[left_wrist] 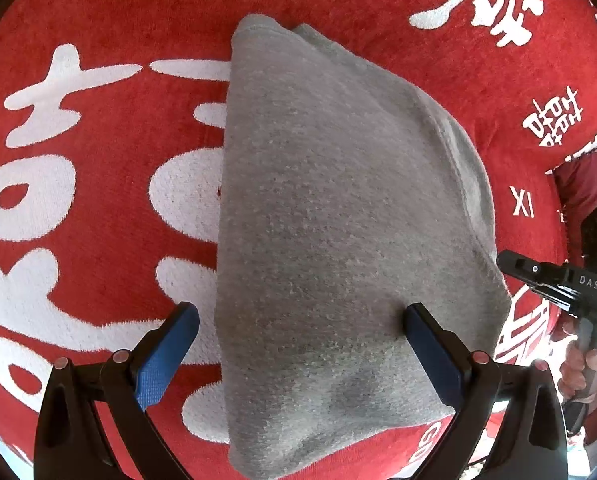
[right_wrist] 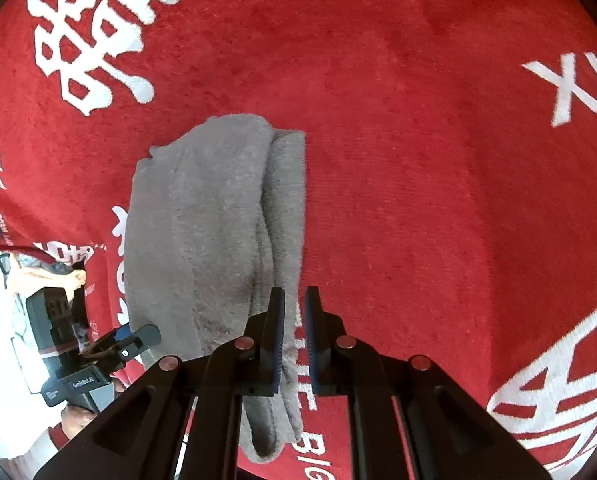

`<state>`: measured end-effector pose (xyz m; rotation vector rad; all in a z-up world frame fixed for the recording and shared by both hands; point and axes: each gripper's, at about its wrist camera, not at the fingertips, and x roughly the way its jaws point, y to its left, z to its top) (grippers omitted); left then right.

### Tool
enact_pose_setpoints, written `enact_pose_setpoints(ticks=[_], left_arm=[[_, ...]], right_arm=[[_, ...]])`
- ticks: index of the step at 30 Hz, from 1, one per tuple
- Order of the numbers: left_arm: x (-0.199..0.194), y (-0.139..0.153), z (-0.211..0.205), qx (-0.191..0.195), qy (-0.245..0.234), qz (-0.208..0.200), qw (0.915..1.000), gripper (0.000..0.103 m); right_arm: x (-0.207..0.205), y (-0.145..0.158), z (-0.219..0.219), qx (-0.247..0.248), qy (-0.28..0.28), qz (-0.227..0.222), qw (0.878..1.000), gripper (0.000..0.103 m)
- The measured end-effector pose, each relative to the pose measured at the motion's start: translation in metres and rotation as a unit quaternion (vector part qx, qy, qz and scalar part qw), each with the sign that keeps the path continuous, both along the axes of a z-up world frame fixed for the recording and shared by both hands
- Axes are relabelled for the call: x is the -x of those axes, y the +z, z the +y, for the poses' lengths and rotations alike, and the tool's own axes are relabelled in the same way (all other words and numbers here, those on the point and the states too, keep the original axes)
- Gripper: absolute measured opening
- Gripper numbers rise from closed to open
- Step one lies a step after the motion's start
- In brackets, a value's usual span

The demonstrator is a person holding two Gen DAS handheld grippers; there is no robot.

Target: Fold small clothes

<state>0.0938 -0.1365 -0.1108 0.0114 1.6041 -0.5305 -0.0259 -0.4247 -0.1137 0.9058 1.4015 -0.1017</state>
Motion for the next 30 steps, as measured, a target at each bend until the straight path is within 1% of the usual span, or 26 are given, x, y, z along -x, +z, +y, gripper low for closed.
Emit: enact_pose_setpoints(ticks=[3, 4, 6, 7, 8, 12, 14, 15, 18, 20, 24, 27, 30], left_arm=[[0.001, 0.0, -0.003, -0.001, -0.002, 0.001, 1.0, 0.102], [0.002, 0.001, -0.003, -0.002, -0.003, 0.001, 1.0, 0.102], [0.003, 0.001, -0.005, -0.003, -0.005, 0.001, 1.0, 0.102], [0.003, 0.002, -0.006, -0.004, -0.007, 0.0, 1.0, 0.102], [0.003, 0.002, -0.007, -0.005, -0.008, 0.0, 1.0, 0.102], [0.003, 0.003, -0.008, -0.007, -0.009, -0.003, 0.9999, 0.102], [0.001, 0.004, -0.008, -0.006, -0.009, -0.003, 0.9999, 0.102], [0.0, 0.004, -0.007, -0.004, -0.009, -0.003, 0.9999, 0.102], [-0.005, 0.003, -0.003, 0.01, -0.002, 0.003, 0.9999, 0.102], [-0.009, 0.003, 0.001, 0.023, 0.004, 0.007, 0.9997, 0.102], [-0.017, 0.003, 0.007, 0.05, 0.007, 0.019, 0.9985, 0.102], [-0.022, 0.001, 0.007, 0.072, 0.007, 0.031, 0.9969, 0.102], [-0.026, -0.003, 0.004, 0.077, 0.002, 0.037, 0.9963, 0.102]], right_arm=[[0.002, 0.0, -0.002, 0.001, -0.001, 0.001, 1.0, 0.013], [0.001, 0.0, -0.002, 0.001, -0.001, 0.001, 1.0, 0.017], [0.001, 0.0, -0.002, 0.001, -0.001, 0.0, 1.0, 0.032], [0.0, 0.001, -0.002, 0.002, -0.001, -0.001, 1.0, 0.047], [0.0, 0.001, -0.002, 0.001, -0.001, -0.004, 1.0, 0.051], [-0.003, 0.001, 0.0, -0.006, 0.009, -0.007, 1.0, 0.051], [-0.005, 0.0, 0.001, -0.01, 0.016, -0.009, 1.0, 0.056], [-0.006, 0.0, 0.002, -0.01, 0.02, -0.01, 1.0, 0.057], [-0.01, -0.001, 0.002, -0.011, 0.033, -0.015, 0.999, 0.058], [-0.013, -0.003, 0.001, -0.013, 0.036, -0.018, 0.999, 0.062], [-0.02, -0.008, -0.002, -0.039, 0.034, -0.036, 0.998, 0.063], [-0.025, -0.014, -0.003, -0.056, 0.034, -0.041, 0.997, 0.063], [-0.032, -0.02, -0.006, -0.064, 0.037, -0.044, 0.996, 0.063]])
